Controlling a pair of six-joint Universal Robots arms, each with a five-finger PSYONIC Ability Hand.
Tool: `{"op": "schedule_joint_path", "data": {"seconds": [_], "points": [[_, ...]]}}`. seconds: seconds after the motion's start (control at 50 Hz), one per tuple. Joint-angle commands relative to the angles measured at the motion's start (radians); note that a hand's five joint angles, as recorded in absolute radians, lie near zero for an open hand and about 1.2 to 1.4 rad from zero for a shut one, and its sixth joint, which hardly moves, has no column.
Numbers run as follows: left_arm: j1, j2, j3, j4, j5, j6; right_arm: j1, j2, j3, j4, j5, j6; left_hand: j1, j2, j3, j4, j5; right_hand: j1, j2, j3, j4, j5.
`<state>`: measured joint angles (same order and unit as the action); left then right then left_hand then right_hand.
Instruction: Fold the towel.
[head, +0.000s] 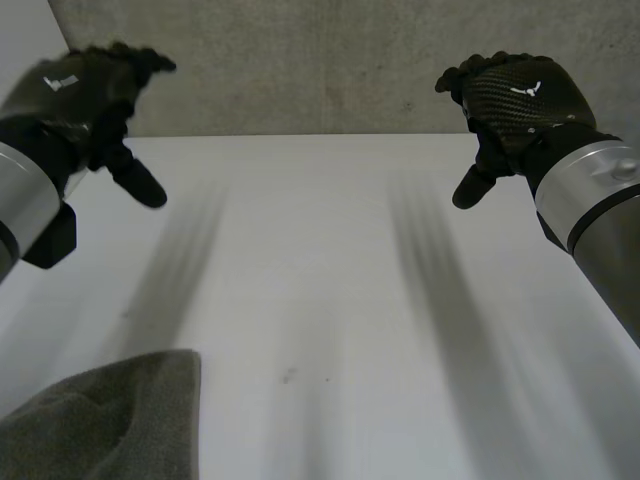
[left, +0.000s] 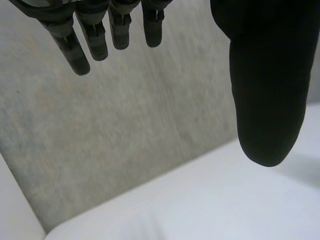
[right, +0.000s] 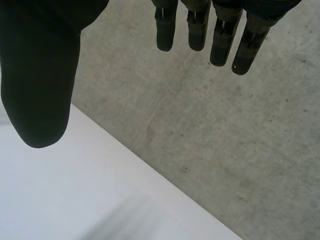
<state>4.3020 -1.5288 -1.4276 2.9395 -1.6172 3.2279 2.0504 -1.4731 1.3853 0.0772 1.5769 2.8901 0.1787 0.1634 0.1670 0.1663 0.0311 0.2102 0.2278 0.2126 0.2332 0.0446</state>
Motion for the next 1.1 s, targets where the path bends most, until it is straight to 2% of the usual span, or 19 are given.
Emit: {"op": "schedule_joint_path", "data": {"seconds": [0.02,0.04,0.14,0.38,0.52,0.6,0.64,0.66,0.68,0.7,0.72,0.8,0.84,0.86,0.92,0.96,1.02,1.06,1.1], "points": [[0.019,-0.068,-0.094,-0.085,0.002,0.3,0.001,0.037,0.003,-0.004,0.0,-0.054,0.002,0.018,0.014,0.015,-0.024,-0.036,-0.053,-0.038,-0.059,-0.045],[0.028,-0.077,-0.128,-0.094,0.002,0.353,0.001,0.051,0.004,-0.004,0.002,-0.066,0.002,0.018,0.014,0.015,-0.024,-0.036,-0.053,-0.038,-0.059,-0.045],[0.082,-0.102,-0.244,-0.105,0.005,0.443,0.001,0.098,0.009,-0.007,0.002,-0.092,0.002,0.018,0.014,0.015,-0.024,-0.036,-0.053,-0.038,-0.059,-0.045],[0.196,-0.09,-0.478,-0.112,0.108,0.469,0.014,0.171,0.015,-0.014,0.003,-0.124,0.008,0.024,0.02,0.021,-0.019,-0.036,-0.053,-0.038,-0.059,-0.045],[0.278,-0.093,-0.602,-0.105,0.157,0.614,0.016,0.181,0.015,-0.014,0.003,-0.132,0.029,0.044,0.04,0.041,0.002,-0.036,-0.053,-0.038,-0.059,-0.045],[0.288,-0.096,-0.623,-0.094,0.155,0.644,0.017,0.185,0.015,-0.014,0.003,-0.134,0.091,0.106,0.102,0.103,0.064,-0.036,-0.053,-0.038,-0.059,-0.045],[0.289,-0.097,-0.625,-0.083,0.155,0.644,0.021,0.189,0.015,-0.014,0.003,-0.134,0.193,0.209,0.205,0.206,0.166,-0.036,-0.053,-0.038,-0.059,-0.045],[0.288,-0.094,-0.623,-0.066,0.155,0.644,0.021,0.189,0.015,-0.014,0.003,-0.134,0.464,0.479,0.475,0.476,0.437,-0.036,-0.053,-0.038,-0.059,-0.045],[0.286,-0.09,-0.62,-0.04,0.155,0.642,0.021,0.189,0.015,-0.014,0.003,-0.134,0.934,0.95,0.946,0.947,0.907,-0.036,-0.053,-0.038,-0.059,-0.045],[0.286,-0.09,-0.62,-0.04,0.155,0.642,0.021,0.189,0.015,-0.014,0.003,-0.134,0.939,0.954,0.951,0.951,0.912,-0.036,-0.053,-0.038,-0.059,-0.045],[0.279,-0.082,-0.611,-0.002,0.154,0.639,0.021,0.189,0.017,-0.014,0.003,-0.134,1.215,1.23,1.226,1.227,1.188,-0.036,-0.053,-0.038,-0.059,-0.045],[0.243,-0.048,-0.577,0.092,0.152,0.633,0.022,0.188,0.017,-0.014,0.003,-0.134,1.218,1.233,1.229,1.23,1.191,-0.036,-0.053,-0.038,-0.059,-0.045],[0.168,-0.024,-0.512,0.171,0.151,0.6,0.022,0.186,0.017,-0.014,0.003,-0.134,1.218,1.233,1.229,1.23,1.191,-0.036,-0.053,-0.038,-0.059,-0.045],[0.168,-0.024,-0.511,0.171,0.151,0.599,0.022,0.186,0.017,-0.014,0.003,-0.134,1.218,1.233,1.229,1.23,1.191,-0.036,-0.053,-0.038,-0.059,-0.045],[0.12,-0.039,-0.433,0.224,0.142,0.523,0.022,0.186,0.015,-0.014,0.003,-0.134,1.218,1.233,1.229,1.23,1.191,-0.036,-0.053,-0.038,-0.059,-0.045],[0.061,-0.126,-0.325,0.259,0.14,0.423,0.021,0.186,0.012,-0.014,0.005,-0.134,1.218,1.233,1.229,1.23,1.191,-0.036,-0.053,-0.038,-0.059,-0.045],[0.013,-0.195,-0.251,0.268,0.137,0.374,0.016,0.183,0.003,-0.014,0.008,-0.134,1.218,1.233,1.229,1.23,1.191,-0.036,-0.053,-0.038,-0.059,-0.045],[-0.094,-0.311,-0.089,0.276,0.116,0.287,0.008,0.18,0.003,-0.014,0.009,-0.134,1.218,1.233,1.229,1.23,1.191,-0.036,-0.053,-0.038,-0.059,-0.045],[-0.131,-0.362,-0.008,0.276,0.096,0.252,0.005,0.18,0.001,-0.014,0.009,-0.132,1.218,1.233,1.229,1.23,1.191,-0.036,-0.053,-0.038,-0.059,-0.045]]}}
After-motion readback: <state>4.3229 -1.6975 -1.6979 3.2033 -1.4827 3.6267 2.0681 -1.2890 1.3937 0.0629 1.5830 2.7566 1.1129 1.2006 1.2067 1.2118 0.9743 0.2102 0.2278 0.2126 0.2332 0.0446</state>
